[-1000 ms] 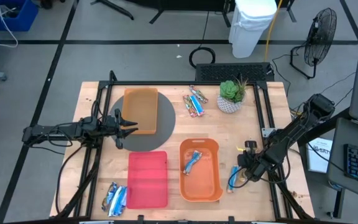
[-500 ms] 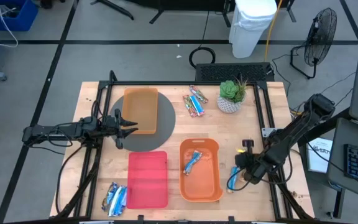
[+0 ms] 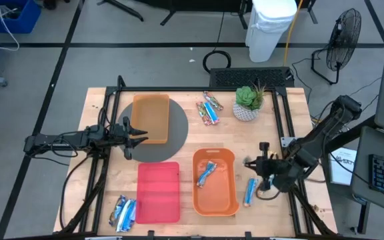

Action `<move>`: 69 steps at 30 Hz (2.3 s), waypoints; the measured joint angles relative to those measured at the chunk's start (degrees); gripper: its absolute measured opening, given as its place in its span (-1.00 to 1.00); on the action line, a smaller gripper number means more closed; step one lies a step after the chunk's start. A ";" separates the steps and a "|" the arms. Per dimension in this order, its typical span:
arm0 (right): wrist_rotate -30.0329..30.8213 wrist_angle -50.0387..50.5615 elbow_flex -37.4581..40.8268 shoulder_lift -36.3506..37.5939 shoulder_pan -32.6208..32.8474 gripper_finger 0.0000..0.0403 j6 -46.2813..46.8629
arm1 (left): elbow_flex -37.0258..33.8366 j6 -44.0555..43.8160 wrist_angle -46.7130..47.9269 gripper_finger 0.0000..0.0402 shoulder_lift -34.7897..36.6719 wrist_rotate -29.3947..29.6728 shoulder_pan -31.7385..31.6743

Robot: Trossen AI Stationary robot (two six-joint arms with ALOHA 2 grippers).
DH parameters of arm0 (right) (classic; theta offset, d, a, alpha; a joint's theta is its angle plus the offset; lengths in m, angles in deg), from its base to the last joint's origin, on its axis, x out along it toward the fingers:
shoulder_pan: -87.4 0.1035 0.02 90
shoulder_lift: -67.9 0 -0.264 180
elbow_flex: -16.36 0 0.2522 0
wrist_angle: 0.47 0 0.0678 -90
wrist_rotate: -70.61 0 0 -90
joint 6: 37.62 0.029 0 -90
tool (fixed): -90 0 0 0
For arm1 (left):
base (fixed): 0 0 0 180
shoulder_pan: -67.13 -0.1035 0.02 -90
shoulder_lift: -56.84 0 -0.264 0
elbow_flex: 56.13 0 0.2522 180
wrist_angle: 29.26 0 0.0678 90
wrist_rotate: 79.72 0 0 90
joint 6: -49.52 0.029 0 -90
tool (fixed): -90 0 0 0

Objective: Pick and place Granola Bars by type
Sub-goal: Put the yellow granola bar into the orange bin

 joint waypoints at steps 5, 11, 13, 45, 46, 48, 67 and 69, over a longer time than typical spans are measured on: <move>-2.20 -16.79 -0.02 2.56 -0.20 -1.00 -13.68 | 0.00 0.00 0.01 -0.44 0.01 0.00 0.00; -12.26 -33.17 1.96 2.66 -2.59 -0.99 -24.13 | -0.01 0.00 0.02 -0.44 0.00 0.00 0.00; -17.42 -37.74 3.27 2.38 -4.22 -1.00 -25.57 | -0.01 0.00 0.00 -0.44 0.02 0.00 0.00; -46.75 -47.29 5.53 -16.68 -27.31 -1.00 -25.93 | -0.01 0.00 0.02 -0.44 0.02 0.00 0.00; -46.77 -46.95 5.53 -17.05 -27.36 -1.00 -26.06 | -0.01 0.00 0.02 -0.44 0.00 0.00 0.00; -46.77 -45.81 5.53 -17.14 -27.36 -1.00 -26.41 | -0.01 0.00 0.02 -0.44 0.01 0.00 0.00; -46.49 -41.68 5.51 -16.44 -27.63 -0.98 -26.49 | -0.01 0.00 0.02 -0.44 0.02 0.00 0.00; -46.49 -41.73 5.51 -16.44 -27.63 -0.97 -26.49 | 0.00 0.00 0.02 -0.44 0.00 0.00 0.00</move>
